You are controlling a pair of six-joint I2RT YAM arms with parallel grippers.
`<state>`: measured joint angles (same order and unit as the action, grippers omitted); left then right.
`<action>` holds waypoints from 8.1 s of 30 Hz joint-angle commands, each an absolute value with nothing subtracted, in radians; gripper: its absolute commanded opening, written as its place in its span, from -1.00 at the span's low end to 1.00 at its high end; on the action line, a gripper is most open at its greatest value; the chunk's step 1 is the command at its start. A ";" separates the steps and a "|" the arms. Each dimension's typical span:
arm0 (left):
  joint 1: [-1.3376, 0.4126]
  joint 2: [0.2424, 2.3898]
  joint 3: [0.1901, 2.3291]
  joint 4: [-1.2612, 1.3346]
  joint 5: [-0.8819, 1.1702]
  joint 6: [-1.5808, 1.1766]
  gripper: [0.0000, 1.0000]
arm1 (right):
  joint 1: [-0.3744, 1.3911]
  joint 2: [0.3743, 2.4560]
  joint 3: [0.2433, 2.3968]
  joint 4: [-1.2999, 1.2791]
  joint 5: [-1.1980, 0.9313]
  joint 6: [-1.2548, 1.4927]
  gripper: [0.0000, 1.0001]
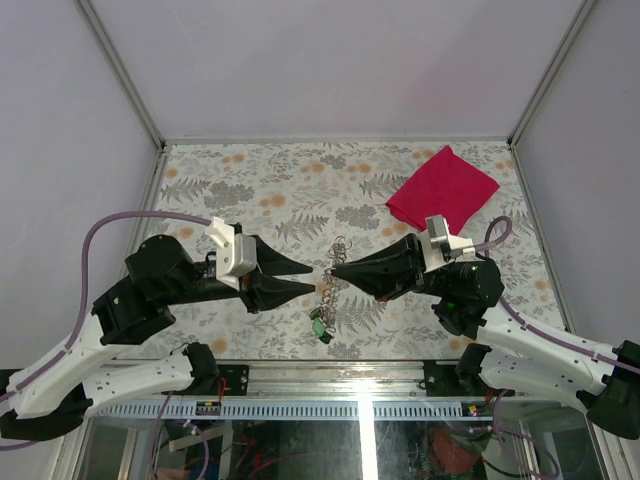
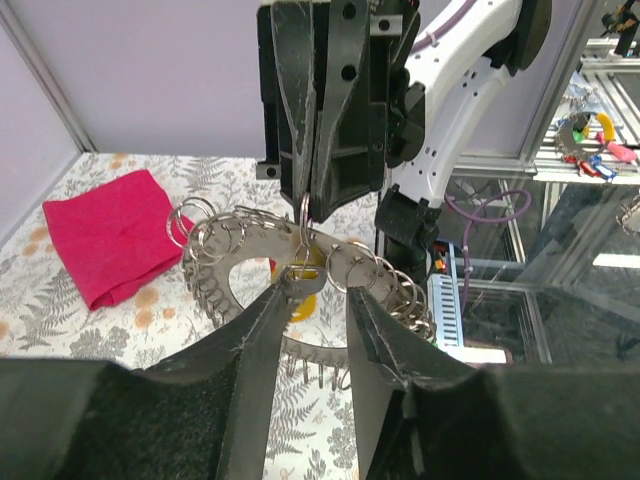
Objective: Put the keys on the keyring
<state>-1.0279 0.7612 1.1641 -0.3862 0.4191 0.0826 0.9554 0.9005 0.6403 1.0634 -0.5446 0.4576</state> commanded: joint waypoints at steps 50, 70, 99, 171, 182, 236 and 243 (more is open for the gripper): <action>-1.035 1.047 1.484 -0.954 0.374 0.272 -1.00 | 0.956 0.747 0.766 0.409 -0.556 0.149 -0.33; -1.085 1.267 1.719 -1.288 0.209 0.273 -1.00 | 0.956 0.915 0.749 0.475 -0.615 0.142 -0.32; -1.150 1.311 1.764 -1.316 0.153 0.264 -1.00 | 0.957 1.022 0.781 0.513 -0.733 0.170 -0.75; -1.152 1.012 1.443 -0.845 0.275 0.245 -1.00 | 0.956 0.858 0.671 0.996 -0.548 0.461 -1.00; -1.152 0.907 1.401 -0.713 0.203 0.213 -0.62 | 0.957 0.854 0.669 0.974 -0.566 0.442 -1.00; -1.152 0.902 1.363 -0.636 0.286 0.161 -1.00 | 0.956 0.754 0.738 0.644 -0.610 0.265 -0.73; -1.152 0.931 1.427 -0.750 0.292 0.192 -1.00 | 0.957 0.744 0.835 0.382 -0.698 0.177 -0.48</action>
